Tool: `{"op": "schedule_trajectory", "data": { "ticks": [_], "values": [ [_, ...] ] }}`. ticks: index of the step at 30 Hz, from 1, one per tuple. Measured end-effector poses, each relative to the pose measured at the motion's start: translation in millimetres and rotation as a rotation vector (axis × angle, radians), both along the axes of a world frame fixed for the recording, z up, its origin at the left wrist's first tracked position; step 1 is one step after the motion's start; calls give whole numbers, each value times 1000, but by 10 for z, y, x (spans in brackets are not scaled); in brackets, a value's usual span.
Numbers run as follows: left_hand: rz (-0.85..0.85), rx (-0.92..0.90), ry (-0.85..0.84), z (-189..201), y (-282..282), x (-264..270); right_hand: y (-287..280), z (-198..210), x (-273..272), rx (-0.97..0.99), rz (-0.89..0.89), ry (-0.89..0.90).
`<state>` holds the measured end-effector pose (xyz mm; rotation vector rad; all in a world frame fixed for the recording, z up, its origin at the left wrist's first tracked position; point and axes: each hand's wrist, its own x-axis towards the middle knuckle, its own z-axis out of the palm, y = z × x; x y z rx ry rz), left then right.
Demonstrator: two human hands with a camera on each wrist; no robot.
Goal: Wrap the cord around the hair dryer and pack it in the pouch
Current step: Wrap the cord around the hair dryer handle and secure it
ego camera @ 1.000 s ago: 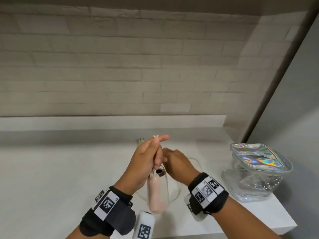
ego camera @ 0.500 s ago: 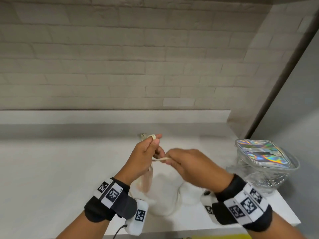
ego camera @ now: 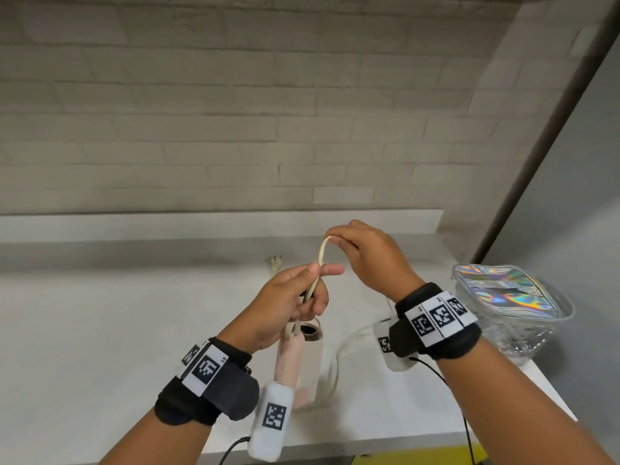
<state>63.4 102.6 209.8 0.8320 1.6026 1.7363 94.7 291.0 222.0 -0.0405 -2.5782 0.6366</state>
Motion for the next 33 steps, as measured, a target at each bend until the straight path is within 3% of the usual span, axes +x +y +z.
{"op": "schedule_trajectory", "data": {
  "ticks": [5,10,15,19,22,24,28,33],
  "values": [
    [-28,62,-88,28,24,-18,-220,-341,-38,-121,12,-116],
    [90,88,-116,-90,21,4,-533,-651,121,80,104,-378],
    [174,120,-152,-194,30,-38,-600,-708,323,212,182,-371],
    [165,43,-48,-287,22,-75,-617,-666,528,193,238,-382],
    [193,-41,91,-278,33,-63,-526,-551,634,60,254,-317],
    [236,-78,99,-255,37,-110,-444,-421,686,13,257,-319],
    [234,-182,153,-233,90,-96,-388,-74,694,161,271,-310],
    [85,-207,215,-127,89,-64,-153,214,506,274,222,-140]
  ]
}}
